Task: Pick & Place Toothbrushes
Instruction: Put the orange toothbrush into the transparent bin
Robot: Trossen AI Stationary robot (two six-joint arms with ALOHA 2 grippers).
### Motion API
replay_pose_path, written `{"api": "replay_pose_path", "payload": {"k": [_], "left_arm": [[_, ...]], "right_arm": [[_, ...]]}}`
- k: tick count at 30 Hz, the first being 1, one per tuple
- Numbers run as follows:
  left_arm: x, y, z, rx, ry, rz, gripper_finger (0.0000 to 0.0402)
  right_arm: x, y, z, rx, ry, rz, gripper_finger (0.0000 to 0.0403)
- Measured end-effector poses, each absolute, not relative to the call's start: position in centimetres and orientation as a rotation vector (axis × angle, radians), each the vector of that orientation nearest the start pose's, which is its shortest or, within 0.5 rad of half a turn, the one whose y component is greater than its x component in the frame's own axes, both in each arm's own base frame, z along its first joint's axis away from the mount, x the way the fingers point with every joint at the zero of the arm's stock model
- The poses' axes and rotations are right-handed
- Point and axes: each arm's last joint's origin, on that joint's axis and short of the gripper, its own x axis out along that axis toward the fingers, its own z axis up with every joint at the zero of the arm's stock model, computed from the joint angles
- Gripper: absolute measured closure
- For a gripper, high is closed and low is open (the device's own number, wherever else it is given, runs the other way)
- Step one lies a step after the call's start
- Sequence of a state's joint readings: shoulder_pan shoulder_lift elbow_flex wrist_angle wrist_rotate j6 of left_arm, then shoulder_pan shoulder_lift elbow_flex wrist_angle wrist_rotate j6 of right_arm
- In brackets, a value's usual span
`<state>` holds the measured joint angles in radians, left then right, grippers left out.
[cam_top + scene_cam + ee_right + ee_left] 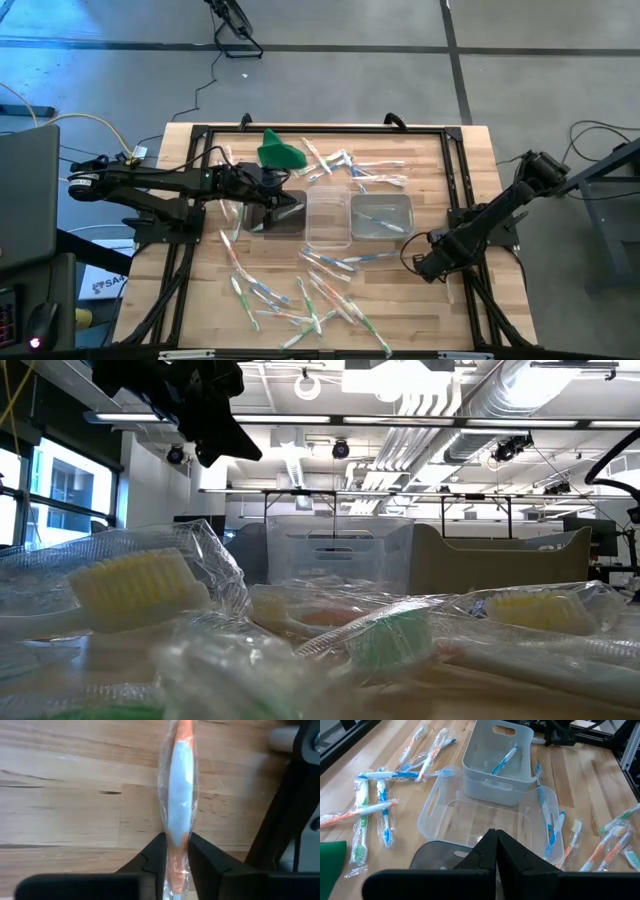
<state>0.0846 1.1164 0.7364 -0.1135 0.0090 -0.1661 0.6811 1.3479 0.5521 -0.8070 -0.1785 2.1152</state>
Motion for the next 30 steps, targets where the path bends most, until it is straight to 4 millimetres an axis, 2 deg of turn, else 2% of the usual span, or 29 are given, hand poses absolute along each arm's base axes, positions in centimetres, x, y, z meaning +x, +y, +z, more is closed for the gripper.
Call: {"api": "replay_pose_path", "payload": {"k": [7, 30], "left_arm": [[23.82, 1.99, 25.98, -0.186, 0.486, 0.115, 0.04], [23.82, 2.0, 25.97, -0.183, 0.487, 0.115, 0.04]], "right_arm": [[13.09, 11.25, 13.22, 1.132, 1.454, -1.142, 0.0388], [13.26, 11.42, 13.21, 1.13, 1.477, -1.086, 0.039]]}}
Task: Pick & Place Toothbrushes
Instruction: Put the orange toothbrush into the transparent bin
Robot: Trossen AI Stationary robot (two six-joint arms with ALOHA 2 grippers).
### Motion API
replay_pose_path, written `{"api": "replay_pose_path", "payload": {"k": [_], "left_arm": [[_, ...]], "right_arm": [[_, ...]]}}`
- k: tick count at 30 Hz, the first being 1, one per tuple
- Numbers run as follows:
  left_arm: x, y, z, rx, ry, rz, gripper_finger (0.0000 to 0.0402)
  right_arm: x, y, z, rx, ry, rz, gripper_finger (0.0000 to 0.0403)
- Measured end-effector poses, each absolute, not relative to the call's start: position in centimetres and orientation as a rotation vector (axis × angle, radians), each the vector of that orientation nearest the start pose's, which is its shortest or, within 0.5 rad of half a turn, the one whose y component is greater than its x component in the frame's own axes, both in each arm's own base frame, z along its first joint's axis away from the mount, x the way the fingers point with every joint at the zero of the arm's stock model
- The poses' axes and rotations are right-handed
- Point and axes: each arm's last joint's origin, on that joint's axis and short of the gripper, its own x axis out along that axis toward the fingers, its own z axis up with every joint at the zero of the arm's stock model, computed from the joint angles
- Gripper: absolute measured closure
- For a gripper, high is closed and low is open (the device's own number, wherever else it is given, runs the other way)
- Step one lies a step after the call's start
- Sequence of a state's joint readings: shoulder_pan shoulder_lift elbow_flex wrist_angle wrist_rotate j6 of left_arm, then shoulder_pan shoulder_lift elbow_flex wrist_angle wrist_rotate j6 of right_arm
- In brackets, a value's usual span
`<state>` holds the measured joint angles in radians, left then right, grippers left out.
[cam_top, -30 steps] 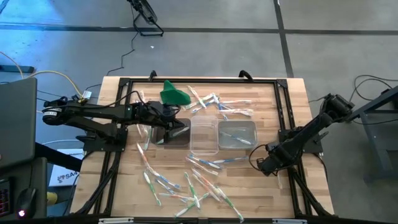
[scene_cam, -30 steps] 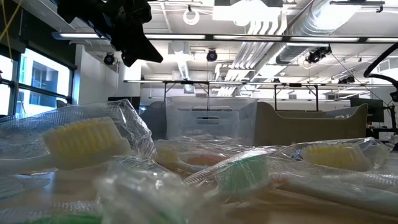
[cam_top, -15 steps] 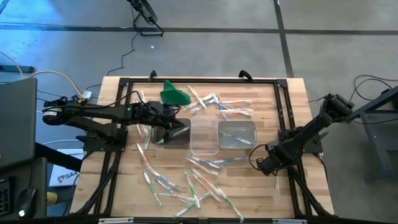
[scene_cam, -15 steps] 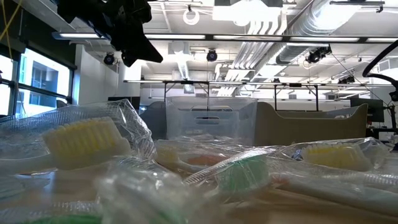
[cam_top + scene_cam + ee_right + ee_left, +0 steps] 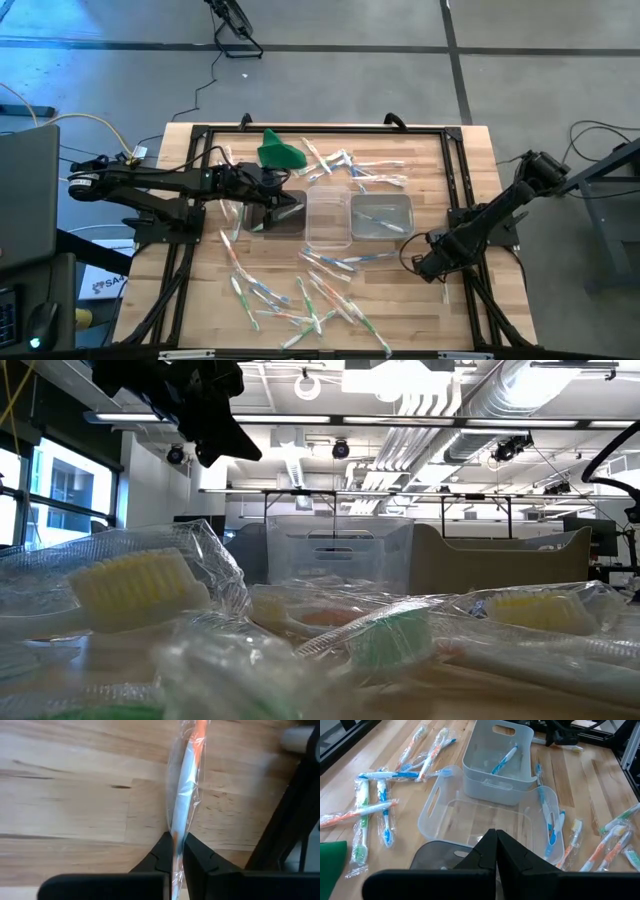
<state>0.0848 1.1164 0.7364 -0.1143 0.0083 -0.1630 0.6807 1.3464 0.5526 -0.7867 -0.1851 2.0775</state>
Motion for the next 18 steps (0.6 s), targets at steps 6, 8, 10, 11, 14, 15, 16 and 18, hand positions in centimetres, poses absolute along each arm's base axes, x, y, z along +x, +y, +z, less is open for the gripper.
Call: {"api": "replay_pose_path", "payload": {"k": [6, 8, 10, 11, 14, 15, 16, 18], "left_arm": [[23.8, 2.0, 26.0, -0.182, 0.487, 0.115, 0.04], [23.8, 2.0, 26.0, -0.182, 0.487, 0.115, 0.04], [23.8, 2.0, 26.0, -0.182, 0.487, 0.115, 0.04], [23.8, 2.0, 26.0, -0.182, 0.487, 0.115, 0.04], [23.8, 2.0, 26.0, -0.182, 0.487, 0.115, 0.04], [23.8, 2.0, 26.0, -0.182, 0.487, 0.116, 0.04], [23.8, 2.0, 26.0, -0.182, 0.487, 0.116, 0.04], [23.8, 2.0, 26.0, -0.182, 0.487, 0.116, 0.04]], "right_arm": [[13.5, 11.6, 13.3, 1.153, 1.47, -1.074, 0.039], [13.8, 11.8, 13.6, 1.165, 1.45, -1.058, 0.039], [14.2, 12.1, 14.1, 1.175, 1.431, -1.042, 0.039], [14.4, 12.2, 14.4, 1.179, 1.415, -1.033, 0.039], [15.0, 12.5, 15.2, 1.177, 1.35, -1.024, 0.039], [15.2, 12.5, 15.5, 1.174, 1.324, -1.026, 0.039], [15.3, 12.5, 15.8, 1.167, 1.302, -1.03, 0.039], [15.6, 12.5, 16.4, 1.153, 1.264, -1.036, 0.039]]}}
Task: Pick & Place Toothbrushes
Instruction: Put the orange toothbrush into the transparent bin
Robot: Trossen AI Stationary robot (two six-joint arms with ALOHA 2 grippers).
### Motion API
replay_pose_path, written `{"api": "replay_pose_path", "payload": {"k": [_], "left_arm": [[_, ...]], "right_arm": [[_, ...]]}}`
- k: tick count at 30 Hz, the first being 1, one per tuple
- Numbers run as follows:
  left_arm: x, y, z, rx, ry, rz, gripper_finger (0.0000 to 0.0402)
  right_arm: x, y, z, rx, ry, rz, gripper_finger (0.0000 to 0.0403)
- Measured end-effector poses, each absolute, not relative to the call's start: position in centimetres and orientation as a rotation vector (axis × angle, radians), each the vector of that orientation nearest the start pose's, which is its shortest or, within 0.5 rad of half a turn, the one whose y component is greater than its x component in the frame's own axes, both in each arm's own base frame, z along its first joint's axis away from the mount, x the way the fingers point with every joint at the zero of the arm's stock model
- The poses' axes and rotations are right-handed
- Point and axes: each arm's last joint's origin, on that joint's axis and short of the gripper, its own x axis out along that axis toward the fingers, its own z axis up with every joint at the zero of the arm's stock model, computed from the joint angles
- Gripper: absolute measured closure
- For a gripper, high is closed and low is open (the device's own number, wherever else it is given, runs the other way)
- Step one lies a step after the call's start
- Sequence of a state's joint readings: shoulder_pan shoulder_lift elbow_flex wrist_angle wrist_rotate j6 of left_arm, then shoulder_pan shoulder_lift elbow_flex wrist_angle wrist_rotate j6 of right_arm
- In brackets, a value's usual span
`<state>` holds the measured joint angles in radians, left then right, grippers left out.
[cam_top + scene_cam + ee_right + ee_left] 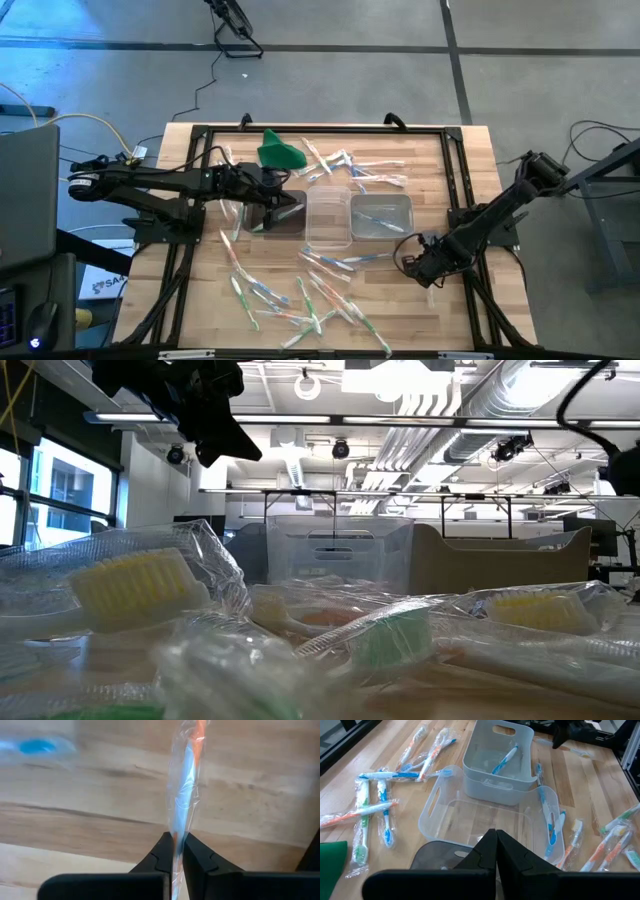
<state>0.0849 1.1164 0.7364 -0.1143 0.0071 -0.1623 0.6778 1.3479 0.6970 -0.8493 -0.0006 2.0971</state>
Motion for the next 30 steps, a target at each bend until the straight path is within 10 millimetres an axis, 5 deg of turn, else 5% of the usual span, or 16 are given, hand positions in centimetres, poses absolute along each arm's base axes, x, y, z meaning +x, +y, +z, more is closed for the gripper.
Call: {"api": "replay_pose_path", "payload": {"k": [9, 30], "left_arm": [[23.8, 2.0, 26.0, -0.181, 0.487, 0.119, 0.04], [23.8, 2.0, 26.0, -0.186, 0.487, 0.114, 0.04]], "right_arm": [[17.5, 12.2, 18.1, 1.084, 1.196, -0.905, 0.039], [20.2, 9.2, 18.4, 0.794, 1.188, -0.628, 0.039]]}}
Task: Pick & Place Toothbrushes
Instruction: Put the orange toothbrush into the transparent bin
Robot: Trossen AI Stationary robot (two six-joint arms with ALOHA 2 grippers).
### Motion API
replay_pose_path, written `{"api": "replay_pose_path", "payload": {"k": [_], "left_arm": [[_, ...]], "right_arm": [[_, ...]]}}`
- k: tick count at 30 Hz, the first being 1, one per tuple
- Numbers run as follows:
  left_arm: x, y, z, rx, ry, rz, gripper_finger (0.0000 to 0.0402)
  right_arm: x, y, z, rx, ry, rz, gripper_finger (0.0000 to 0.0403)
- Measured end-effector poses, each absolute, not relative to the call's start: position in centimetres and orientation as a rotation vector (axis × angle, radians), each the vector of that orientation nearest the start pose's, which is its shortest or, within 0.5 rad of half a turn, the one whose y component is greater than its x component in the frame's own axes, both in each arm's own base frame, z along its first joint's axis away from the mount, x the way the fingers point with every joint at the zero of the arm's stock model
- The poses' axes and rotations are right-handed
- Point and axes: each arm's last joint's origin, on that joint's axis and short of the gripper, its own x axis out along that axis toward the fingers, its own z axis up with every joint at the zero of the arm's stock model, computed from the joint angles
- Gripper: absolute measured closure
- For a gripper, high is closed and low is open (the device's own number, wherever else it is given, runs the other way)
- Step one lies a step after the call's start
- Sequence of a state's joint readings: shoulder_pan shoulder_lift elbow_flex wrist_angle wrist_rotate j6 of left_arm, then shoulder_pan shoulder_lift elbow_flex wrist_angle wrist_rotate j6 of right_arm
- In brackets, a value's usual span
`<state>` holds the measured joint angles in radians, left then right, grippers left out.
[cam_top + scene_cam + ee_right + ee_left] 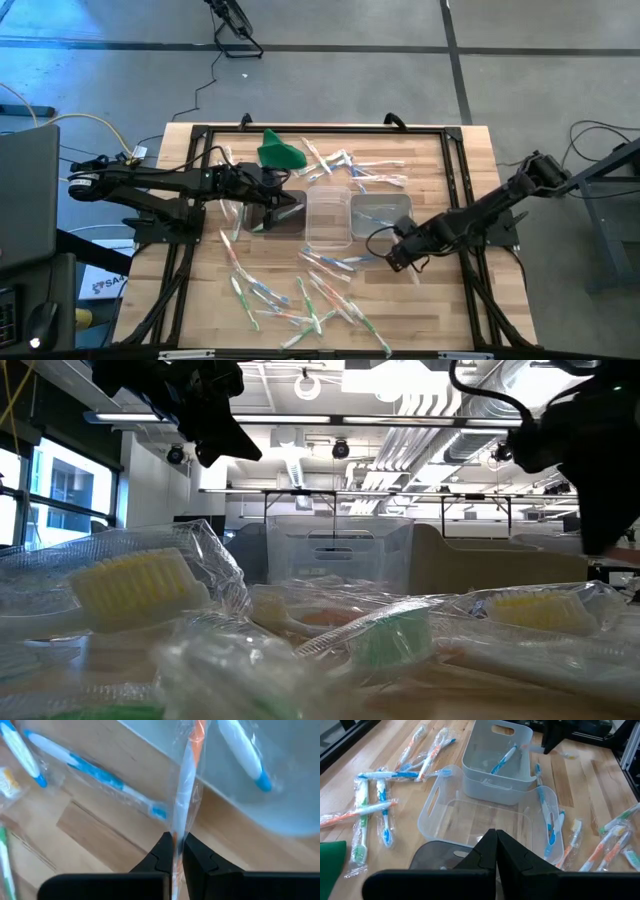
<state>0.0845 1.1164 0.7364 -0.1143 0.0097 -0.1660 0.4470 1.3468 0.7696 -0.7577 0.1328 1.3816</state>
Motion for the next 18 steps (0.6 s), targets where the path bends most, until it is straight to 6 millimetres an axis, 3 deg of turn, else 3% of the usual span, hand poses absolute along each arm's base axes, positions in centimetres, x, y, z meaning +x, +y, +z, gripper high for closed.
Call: {"api": "replay_pose_path", "payload": {"k": [18], "left_arm": [[23.8, 2.0, 26.0, -0.209, 0.485, 0.121, 0.04]], "right_arm": [[22.9, 8.6, 19.8, 0.582, 1.059, -0.33, 0.039]]}}
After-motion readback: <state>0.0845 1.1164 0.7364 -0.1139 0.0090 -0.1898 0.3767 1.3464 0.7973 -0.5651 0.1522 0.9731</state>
